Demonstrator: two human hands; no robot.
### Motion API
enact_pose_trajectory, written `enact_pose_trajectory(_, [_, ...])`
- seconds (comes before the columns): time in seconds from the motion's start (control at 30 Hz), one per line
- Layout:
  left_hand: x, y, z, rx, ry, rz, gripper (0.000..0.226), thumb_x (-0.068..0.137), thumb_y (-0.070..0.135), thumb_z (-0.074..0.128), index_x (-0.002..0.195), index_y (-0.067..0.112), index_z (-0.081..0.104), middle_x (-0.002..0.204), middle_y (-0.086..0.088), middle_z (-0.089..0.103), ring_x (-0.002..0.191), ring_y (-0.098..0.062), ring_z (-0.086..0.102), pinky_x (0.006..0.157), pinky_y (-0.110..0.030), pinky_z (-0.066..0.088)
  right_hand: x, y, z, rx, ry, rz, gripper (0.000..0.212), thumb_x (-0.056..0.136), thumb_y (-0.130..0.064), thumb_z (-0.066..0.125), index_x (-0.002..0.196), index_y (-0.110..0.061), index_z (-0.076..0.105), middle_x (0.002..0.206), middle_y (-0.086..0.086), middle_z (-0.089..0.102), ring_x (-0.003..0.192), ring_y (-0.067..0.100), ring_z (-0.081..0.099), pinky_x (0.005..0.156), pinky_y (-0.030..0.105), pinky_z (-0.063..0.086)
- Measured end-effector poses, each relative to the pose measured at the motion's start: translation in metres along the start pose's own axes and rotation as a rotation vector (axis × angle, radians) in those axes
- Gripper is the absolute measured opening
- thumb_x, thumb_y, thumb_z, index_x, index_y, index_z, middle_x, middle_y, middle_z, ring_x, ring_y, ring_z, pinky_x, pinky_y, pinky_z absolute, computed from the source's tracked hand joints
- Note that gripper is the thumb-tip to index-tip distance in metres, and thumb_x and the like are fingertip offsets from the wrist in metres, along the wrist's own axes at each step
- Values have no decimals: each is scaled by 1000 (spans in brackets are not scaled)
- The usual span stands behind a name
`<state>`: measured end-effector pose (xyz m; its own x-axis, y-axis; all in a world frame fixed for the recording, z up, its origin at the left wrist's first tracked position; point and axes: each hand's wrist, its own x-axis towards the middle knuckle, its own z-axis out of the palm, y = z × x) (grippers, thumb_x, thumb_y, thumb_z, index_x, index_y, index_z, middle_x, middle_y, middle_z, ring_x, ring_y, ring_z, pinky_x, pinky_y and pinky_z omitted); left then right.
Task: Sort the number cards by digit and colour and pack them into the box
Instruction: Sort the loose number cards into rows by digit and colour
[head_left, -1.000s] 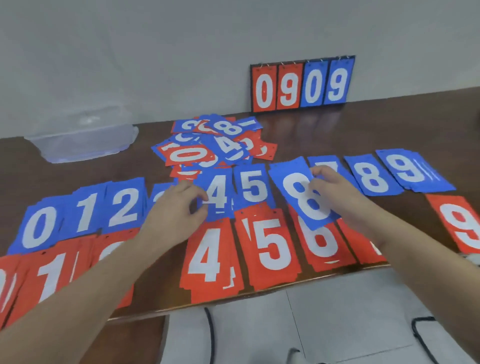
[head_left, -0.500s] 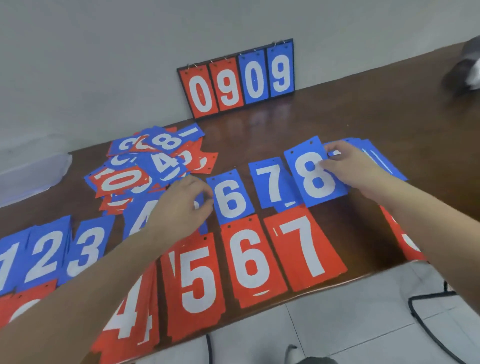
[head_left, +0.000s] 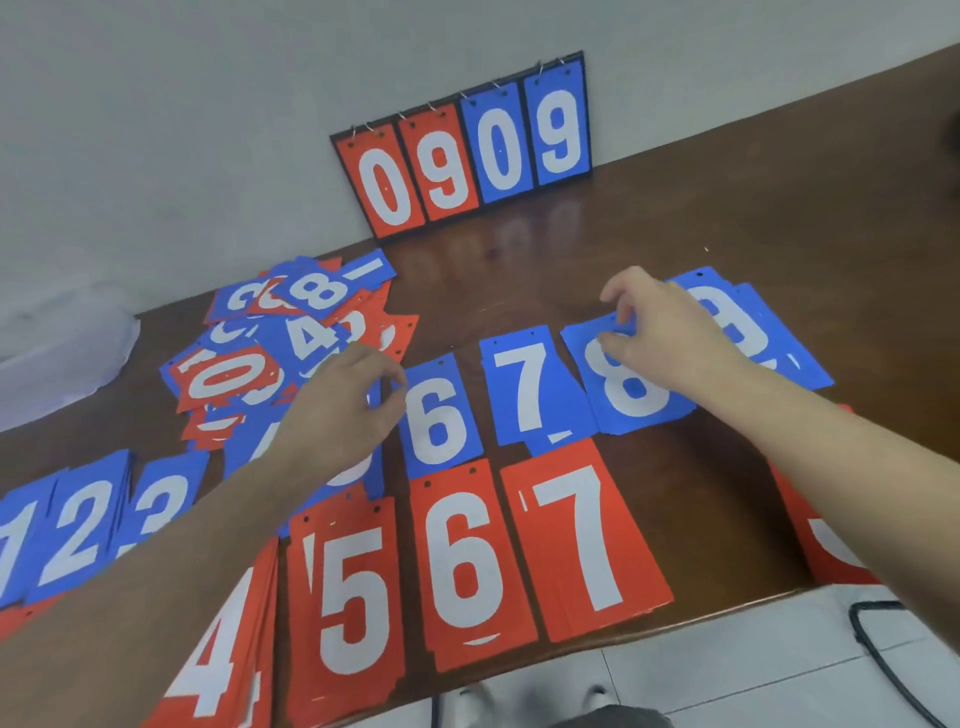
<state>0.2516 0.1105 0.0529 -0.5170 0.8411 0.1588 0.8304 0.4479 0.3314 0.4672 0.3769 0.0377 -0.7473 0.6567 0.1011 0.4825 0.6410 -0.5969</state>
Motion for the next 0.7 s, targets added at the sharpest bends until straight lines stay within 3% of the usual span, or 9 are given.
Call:
enact_pose_trajectory(0.13, [2, -18, -6, 6, 22, -4, 7, 94, 20, 65, 99, 25, 65, 103, 13, 54, 96, -9, 52, 84, -27, 46, 14, -29, 17, 53, -67, -78, 29, 93, -27, 66, 116, -28, 49, 94, -8, 59, 93, 15, 50, 72, 35, 41])
enact_pose_trajectory(0.43, [8, -105, -33, -45, 44, -196, 14, 97, 24, 63, 110, 23, 63, 110, 10, 54, 103, -12, 51, 85, -25, 38, 66, -118, 81, 49, -181, -165, 21, 96, -32, 64, 113, -30, 52, 94, -8, 62, 76, 5, 56, 66, 27, 42])
enact_pose_trajectory(0.57, [13, -153, -44, -61, 42, -247, 15, 95, 25, 63, 110, 24, 63, 117, 5, 60, 112, -18, 53, 96, -34, 46, 96, -156, 117, 29, -230, -198, 20, 95, -32, 65, 110, -33, 51, 96, -11, 62, 81, 2, 57, 69, 24, 43])
enact_pose_trajectory(0.7, [20, -191, -52, -47, 45, -305, 26, 94, 28, 64, 119, 21, 62, 128, 1, 59, 121, -19, 51, 100, -32, 43, 121, -186, 153, 46, -256, -231, 18, 94, -27, 65, 109, -31, 57, 100, -14, 59, 93, 8, 59, 80, 28, 52])
